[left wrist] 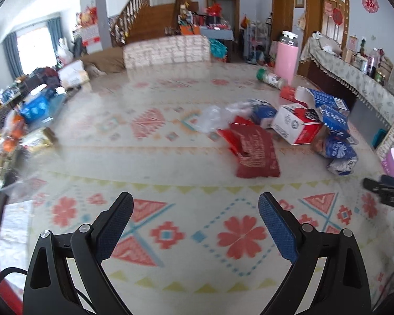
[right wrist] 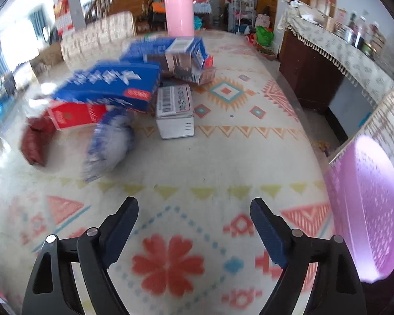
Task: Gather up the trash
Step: 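Move both tools toward the red snack bag and blue-white plastic bag, then grasp the red snack bag with the left tool while the right tool grasps the blue-white plastic bag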
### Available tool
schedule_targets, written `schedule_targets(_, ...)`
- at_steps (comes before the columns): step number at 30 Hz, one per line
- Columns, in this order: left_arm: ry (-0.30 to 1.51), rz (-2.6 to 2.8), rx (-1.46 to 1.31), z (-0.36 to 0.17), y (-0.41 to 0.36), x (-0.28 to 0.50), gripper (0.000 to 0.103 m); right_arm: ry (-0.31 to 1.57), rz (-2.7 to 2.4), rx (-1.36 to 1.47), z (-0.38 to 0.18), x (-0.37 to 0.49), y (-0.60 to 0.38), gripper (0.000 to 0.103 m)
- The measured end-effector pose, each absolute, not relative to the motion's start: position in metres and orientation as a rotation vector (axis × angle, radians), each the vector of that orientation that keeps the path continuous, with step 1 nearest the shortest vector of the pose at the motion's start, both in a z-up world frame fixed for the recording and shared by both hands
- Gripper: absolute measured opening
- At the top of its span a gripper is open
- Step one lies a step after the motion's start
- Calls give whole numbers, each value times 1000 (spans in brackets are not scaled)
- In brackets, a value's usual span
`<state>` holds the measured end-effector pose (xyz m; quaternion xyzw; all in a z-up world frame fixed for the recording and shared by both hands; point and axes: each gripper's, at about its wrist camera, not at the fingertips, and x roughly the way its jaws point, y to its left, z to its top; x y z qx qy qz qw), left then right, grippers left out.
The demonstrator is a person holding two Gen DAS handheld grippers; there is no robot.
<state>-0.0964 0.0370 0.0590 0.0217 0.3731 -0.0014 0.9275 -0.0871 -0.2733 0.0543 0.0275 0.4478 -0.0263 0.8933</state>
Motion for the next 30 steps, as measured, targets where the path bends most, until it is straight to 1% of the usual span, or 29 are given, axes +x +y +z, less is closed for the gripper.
schedule_targets(3,754,22,60,63,41,-104,96,809,-30,80,71,-115,-266,90)
schedule_targets(4,751,24,61,63,41,-107,96,784,-22,76,73,-120,-263,92)
schedule_targets(9,769,13,61,59,37,-106,96,822,27,84,68,-116,-255,93)
schedule_targets(11,797,-8,40,57,38,-99,96,845,53,106,65,-109,-257,89)
schedule_targets(13,816,-32,17,57,37,-88,95,867,81,118,66,-98,-255,79)
schedule_targets(16,830,-86,-4,58,30,-67,95,889,123,142,66,-80,-254,75)
schedule_targets(21,883,-163,-4,49,6,-30,95,890,177,158,64,-53,-247,74)
schedule_targets(26,907,-180,21,37,-15,6,95,917,204,174,55,-29,-238,66)
schedule_targets(30,928,-186,6,30,-17,22,95,930,207,179,49,-15,-232,59)
